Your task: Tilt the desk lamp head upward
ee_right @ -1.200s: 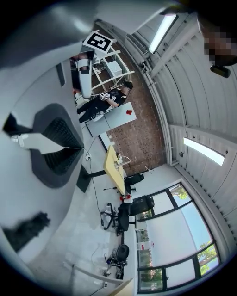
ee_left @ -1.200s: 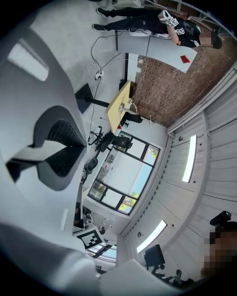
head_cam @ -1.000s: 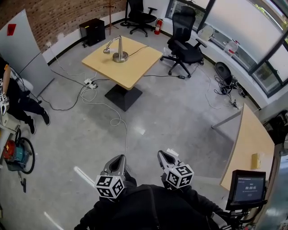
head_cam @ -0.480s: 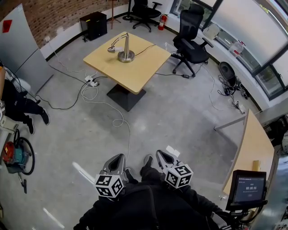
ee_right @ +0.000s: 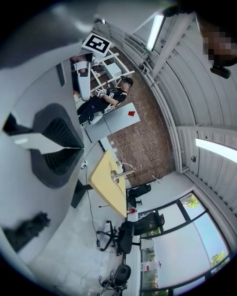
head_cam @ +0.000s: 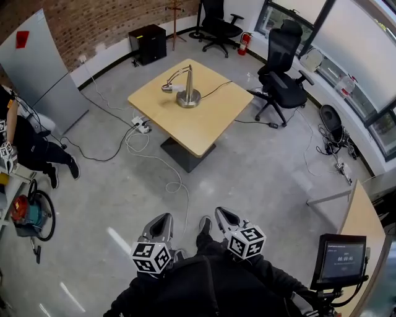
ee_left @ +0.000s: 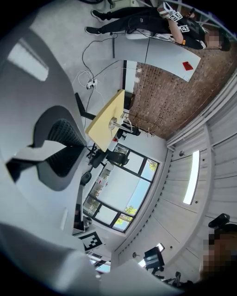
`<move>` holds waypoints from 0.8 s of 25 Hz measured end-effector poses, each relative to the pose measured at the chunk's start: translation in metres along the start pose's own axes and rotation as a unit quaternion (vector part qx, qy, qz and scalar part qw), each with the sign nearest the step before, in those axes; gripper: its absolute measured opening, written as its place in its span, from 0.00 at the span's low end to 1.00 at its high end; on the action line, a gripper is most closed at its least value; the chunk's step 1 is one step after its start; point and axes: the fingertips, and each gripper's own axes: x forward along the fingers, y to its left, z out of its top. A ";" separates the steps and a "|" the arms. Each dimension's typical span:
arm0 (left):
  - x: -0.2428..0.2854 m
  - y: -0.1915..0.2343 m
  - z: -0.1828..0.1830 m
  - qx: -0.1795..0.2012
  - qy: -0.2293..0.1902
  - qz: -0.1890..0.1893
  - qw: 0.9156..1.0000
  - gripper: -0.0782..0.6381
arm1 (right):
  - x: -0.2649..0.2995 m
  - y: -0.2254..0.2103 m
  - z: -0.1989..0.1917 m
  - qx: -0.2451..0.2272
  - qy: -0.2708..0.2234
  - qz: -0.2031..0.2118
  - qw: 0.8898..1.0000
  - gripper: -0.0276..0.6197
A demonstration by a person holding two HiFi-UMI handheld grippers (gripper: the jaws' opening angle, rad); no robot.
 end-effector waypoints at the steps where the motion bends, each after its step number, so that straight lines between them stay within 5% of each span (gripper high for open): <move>1: 0.011 -0.002 0.007 0.003 -0.002 0.002 1.000 0.12 | 0.005 -0.008 0.009 -0.003 0.000 0.004 1.000 0.05; 7: 0.075 -0.015 0.042 0.010 -0.005 0.020 1.000 0.12 | 0.036 -0.068 0.055 0.002 0.002 0.023 1.000 0.05; 20: 0.136 -0.017 0.088 0.010 -0.025 0.053 0.998 0.12 | 0.079 -0.126 0.109 -0.003 0.004 0.052 0.999 0.05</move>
